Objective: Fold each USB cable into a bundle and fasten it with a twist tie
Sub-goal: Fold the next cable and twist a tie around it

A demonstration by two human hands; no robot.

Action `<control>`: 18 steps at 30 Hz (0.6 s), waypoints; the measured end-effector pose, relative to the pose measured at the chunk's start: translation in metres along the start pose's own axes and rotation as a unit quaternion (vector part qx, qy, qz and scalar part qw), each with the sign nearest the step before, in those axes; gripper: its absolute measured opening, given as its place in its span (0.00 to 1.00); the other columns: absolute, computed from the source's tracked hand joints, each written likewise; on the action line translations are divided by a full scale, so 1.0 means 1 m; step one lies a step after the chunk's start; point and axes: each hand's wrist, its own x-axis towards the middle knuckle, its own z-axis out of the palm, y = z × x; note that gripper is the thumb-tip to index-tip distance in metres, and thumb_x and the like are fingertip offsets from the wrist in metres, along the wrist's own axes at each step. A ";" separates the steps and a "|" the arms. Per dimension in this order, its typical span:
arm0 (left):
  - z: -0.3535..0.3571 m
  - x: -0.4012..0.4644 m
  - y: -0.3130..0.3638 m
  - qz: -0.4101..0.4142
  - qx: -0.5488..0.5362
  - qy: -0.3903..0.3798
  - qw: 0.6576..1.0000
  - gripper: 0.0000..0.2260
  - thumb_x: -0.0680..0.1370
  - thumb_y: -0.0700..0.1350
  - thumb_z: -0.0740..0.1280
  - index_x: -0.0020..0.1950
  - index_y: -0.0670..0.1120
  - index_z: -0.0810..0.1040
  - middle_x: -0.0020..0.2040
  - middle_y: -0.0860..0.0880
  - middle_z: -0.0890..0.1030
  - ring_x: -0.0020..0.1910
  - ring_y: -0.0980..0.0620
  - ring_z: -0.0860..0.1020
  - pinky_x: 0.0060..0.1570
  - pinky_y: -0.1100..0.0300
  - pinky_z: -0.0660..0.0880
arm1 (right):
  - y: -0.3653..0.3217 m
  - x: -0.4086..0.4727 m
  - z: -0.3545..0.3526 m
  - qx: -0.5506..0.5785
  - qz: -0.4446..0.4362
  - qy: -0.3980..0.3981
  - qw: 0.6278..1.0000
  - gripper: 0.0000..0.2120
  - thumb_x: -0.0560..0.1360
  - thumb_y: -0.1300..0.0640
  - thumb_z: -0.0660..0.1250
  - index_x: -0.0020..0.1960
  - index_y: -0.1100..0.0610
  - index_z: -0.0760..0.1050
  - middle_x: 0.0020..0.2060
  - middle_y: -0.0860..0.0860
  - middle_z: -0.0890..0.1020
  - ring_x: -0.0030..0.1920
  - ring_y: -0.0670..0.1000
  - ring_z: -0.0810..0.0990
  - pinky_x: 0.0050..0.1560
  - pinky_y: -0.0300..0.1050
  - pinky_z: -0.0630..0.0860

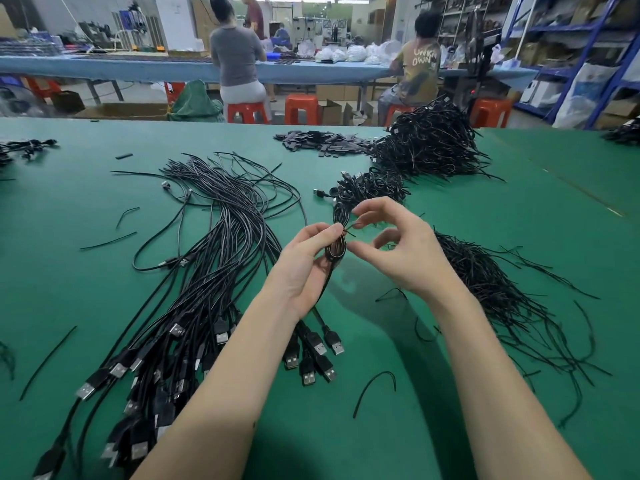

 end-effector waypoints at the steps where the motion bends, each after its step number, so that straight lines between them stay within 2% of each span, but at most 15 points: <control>1: -0.001 0.000 0.000 -0.008 -0.001 -0.001 1.000 0.06 0.76 0.37 0.71 0.43 0.47 0.76 0.35 0.51 0.80 0.31 0.57 0.76 0.35 0.67 0.74 | 0.001 0.000 -0.002 -0.038 -0.046 -0.007 0.998 0.16 0.71 0.55 0.78 0.55 0.42 0.79 0.48 0.40 0.84 0.34 0.44 0.80 0.38 0.29 0.71; 5: -0.002 0.001 -0.001 -0.027 0.017 -0.010 0.999 0.06 0.75 0.38 0.72 0.43 0.47 0.77 0.36 0.51 0.80 0.33 0.57 0.76 0.38 0.65 0.74 | 0.003 0.001 -0.006 -0.106 -0.098 0.027 0.989 0.06 0.72 0.50 0.77 0.48 0.43 0.83 0.46 0.37 0.84 0.35 0.45 0.81 0.39 0.40 0.76; 7: -0.002 0.001 -0.002 -0.022 0.023 -0.015 0.999 0.06 0.75 0.39 0.72 0.43 0.47 0.77 0.36 0.51 0.80 0.33 0.57 0.76 0.36 0.66 0.73 | 0.001 0.001 -0.003 -0.104 -0.091 0.048 0.989 0.02 0.73 0.49 0.77 0.44 0.44 0.84 0.40 0.36 0.84 0.32 0.45 0.81 0.37 0.40 0.76; 9: -0.001 0.001 -0.002 -0.005 0.016 -0.019 1.000 0.06 0.75 0.38 0.72 0.43 0.48 0.77 0.36 0.51 0.80 0.32 0.57 0.76 0.34 0.67 0.72 | 0.001 0.003 0.005 -0.008 -0.001 0.056 0.998 0.04 0.73 0.52 0.77 0.40 0.49 0.84 0.33 0.40 0.84 0.28 0.47 0.79 0.30 0.36 0.71; 10: -0.001 0.001 -0.002 0.005 0.014 -0.022 1.000 0.06 0.74 0.38 0.72 0.43 0.48 0.76 0.37 0.50 0.80 0.33 0.57 0.76 0.34 0.67 0.71 | -0.001 0.003 0.008 0.111 0.093 0.040 0.989 0.05 0.73 0.55 0.76 0.39 0.53 0.84 0.32 0.44 0.83 0.26 0.47 0.77 0.28 0.35 0.69; 11: -0.001 0.000 -0.002 0.014 0.018 -0.023 0.999 0.07 0.73 0.39 0.72 0.44 0.48 0.76 0.38 0.50 0.80 0.34 0.56 0.77 0.33 0.67 0.70 | -0.005 0.004 0.011 0.243 0.192 0.005 0.951 0.05 0.74 0.57 0.75 0.39 0.55 0.83 0.33 0.47 0.83 0.25 0.46 0.76 0.26 0.35 0.66; 12: -0.001 0.000 -0.002 0.017 0.027 -0.021 0.999 0.07 0.72 0.40 0.73 0.44 0.48 0.76 0.38 0.49 0.81 0.35 0.56 0.77 0.33 0.67 0.69 | -0.008 0.004 0.012 0.317 0.255 -0.019 0.913 0.04 0.74 0.58 0.74 0.40 0.56 0.83 0.34 0.49 0.83 0.25 0.45 0.75 0.25 0.34 0.65; 13: -0.001 0.000 -0.002 0.016 0.036 -0.016 0.999 0.07 0.71 0.40 0.73 0.44 0.48 0.76 0.38 0.49 0.81 0.34 0.56 0.76 0.33 0.67 0.68 | -0.008 0.003 0.012 0.329 0.268 -0.029 0.905 0.04 0.75 0.58 0.74 0.42 0.57 0.83 0.36 0.50 0.83 0.26 0.44 0.74 0.24 0.33 0.65; 14: 0.000 0.000 -0.002 0.012 0.038 -0.008 0.999 0.07 0.72 0.40 0.73 0.43 0.48 0.77 0.38 0.50 0.81 0.34 0.56 0.76 0.33 0.67 0.68 | -0.005 0.002 0.013 0.284 0.232 -0.028 0.930 0.03 0.75 0.57 0.74 0.44 0.56 0.83 0.37 0.49 0.83 0.27 0.45 0.75 0.25 0.33 0.67; 16: 0.000 0.001 -0.003 0.003 0.019 0.007 1.000 0.07 0.73 0.38 0.73 0.42 0.48 0.77 0.38 0.50 0.82 0.32 0.57 0.76 0.34 0.66 0.68 | 0.000 -0.002 0.011 0.120 0.073 0.010 0.990 0.04 0.74 0.57 0.76 0.48 0.52 0.82 0.39 0.45 0.84 0.28 0.47 0.77 0.29 0.34 0.72; 18: -0.001 0.002 -0.003 -0.001 0.003 0.011 1.000 0.07 0.71 0.39 0.74 0.41 0.47 0.77 0.37 0.51 0.81 0.32 0.57 0.76 0.36 0.65 0.68 | 0.004 -0.003 0.007 0.020 -0.035 0.018 0.999 0.12 0.73 0.55 0.77 0.53 0.45 0.80 0.43 0.41 0.84 0.29 0.47 0.79 0.34 0.32 0.72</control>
